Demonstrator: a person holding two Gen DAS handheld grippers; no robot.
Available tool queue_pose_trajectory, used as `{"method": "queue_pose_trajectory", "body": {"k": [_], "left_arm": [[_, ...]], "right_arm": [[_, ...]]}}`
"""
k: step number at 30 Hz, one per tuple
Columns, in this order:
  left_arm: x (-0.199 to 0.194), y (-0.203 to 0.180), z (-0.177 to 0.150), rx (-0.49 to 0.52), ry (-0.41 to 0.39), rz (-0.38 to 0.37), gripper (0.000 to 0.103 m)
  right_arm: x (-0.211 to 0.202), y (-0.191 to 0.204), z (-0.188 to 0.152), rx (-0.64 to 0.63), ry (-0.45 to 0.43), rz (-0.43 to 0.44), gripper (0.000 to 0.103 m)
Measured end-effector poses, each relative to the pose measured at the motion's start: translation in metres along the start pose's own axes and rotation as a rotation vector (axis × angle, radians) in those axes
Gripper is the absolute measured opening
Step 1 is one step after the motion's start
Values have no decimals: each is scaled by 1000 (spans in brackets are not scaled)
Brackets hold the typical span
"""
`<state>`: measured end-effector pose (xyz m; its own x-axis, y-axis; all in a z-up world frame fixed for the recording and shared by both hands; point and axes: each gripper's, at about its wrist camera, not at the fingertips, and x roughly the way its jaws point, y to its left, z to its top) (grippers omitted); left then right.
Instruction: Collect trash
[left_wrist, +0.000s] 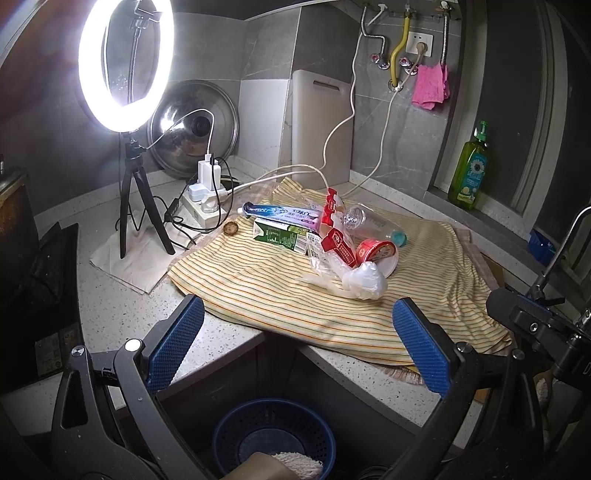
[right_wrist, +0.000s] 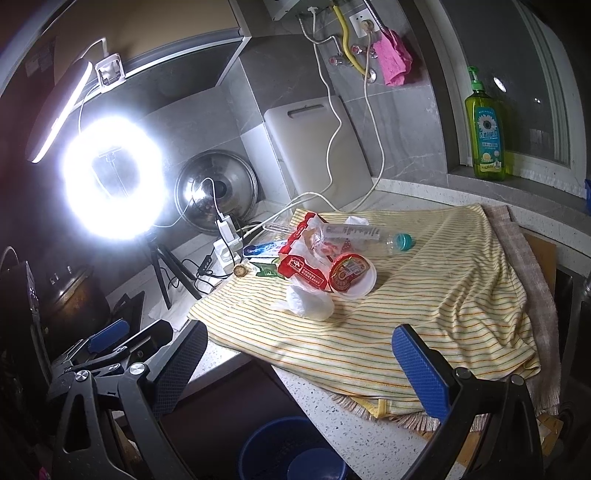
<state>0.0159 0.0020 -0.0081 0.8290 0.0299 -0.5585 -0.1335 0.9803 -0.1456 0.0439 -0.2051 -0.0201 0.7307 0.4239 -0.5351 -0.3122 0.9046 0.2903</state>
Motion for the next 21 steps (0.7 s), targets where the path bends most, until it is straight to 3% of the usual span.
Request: {"method": "queue_pose_trajectory", "body": {"k": [21], "left_arm": [[-3, 7, -3, -4, -2, 11, 103]], "right_arm": [[-12, -6, 6, 2, 3, -9, 99]]}}
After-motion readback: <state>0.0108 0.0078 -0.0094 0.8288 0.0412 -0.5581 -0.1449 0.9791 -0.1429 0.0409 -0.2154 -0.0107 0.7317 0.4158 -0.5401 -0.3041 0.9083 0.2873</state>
